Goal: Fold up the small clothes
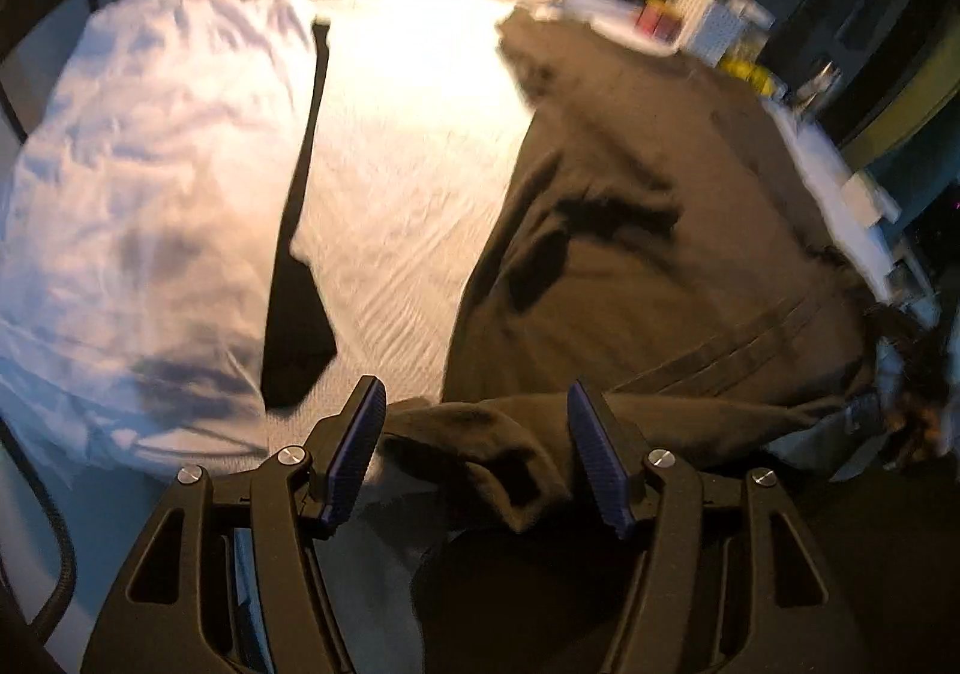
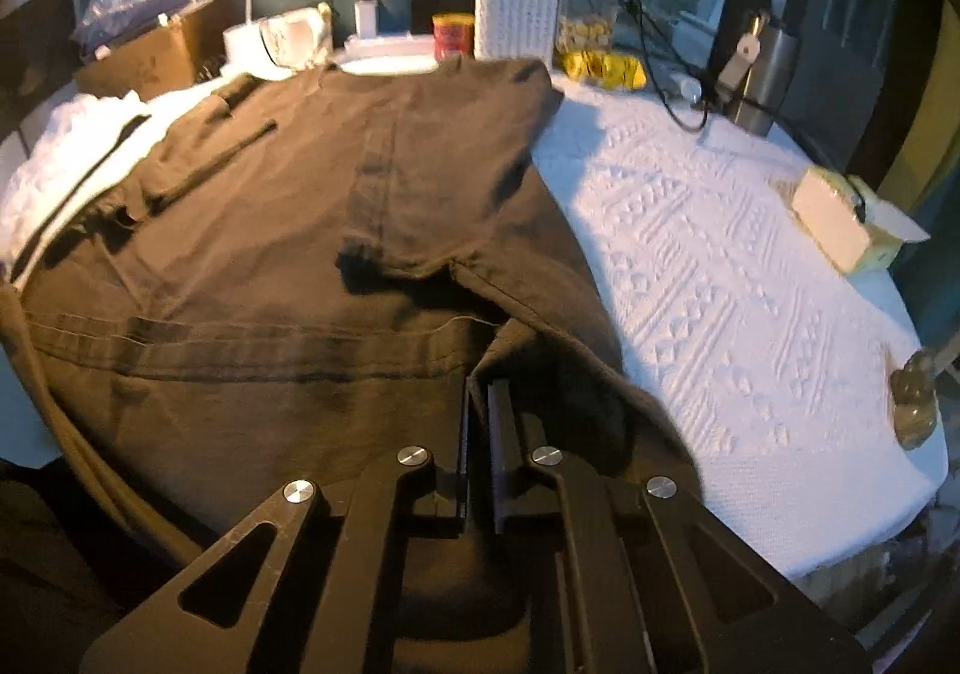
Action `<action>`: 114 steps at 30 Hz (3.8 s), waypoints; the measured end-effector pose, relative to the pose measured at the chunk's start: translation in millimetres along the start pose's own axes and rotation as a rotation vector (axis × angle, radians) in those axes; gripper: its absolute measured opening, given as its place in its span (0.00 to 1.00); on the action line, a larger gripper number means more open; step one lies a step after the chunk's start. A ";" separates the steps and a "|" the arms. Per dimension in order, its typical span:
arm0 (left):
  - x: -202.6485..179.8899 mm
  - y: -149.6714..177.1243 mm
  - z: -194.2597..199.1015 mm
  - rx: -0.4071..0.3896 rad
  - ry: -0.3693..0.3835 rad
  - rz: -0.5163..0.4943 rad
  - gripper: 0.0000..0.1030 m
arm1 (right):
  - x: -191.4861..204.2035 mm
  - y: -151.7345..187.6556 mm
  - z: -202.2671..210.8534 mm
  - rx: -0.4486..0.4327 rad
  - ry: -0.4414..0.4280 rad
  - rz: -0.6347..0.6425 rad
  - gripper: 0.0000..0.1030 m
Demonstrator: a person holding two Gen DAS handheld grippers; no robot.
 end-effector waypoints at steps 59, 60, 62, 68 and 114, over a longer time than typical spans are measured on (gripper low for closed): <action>-47.0 -13.3 -30.0 0.021 -0.032 -0.254 0.07 | -97.8 0.8 7.8 -0.074 0.140 -0.238 0.06; -50.2 -13.3 -26.0 -0.003 -0.056 -0.279 0.06 | -97.8 0.5 9.6 -0.078 0.142 -0.235 0.06; -52.2 -15.7 -15.5 -0.053 -0.107 -0.321 0.06 | -96.8 -1.5 13.9 -0.088 0.142 -0.229 0.06; -56.9 -32.2 28.3 -0.230 -0.160 -0.333 0.05 | -91.3 -14.1 28.8 -0.125 0.146 -0.204 0.06; -18.1 -202.2 26.8 -0.502 -0.059 -0.127 0.04 | -92.6 -153.5 -2.3 -0.244 0.166 -0.218 0.06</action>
Point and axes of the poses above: each gripper's, at about its wrist camera, not at the fingertips, and z roughly against the way its jaws point, x to its left, y to its underside, the point moved 9 cm from there along -z, roughly the way its jaws point, and after that the axes turned 3 degrees about -x, right-handed, at the moved point
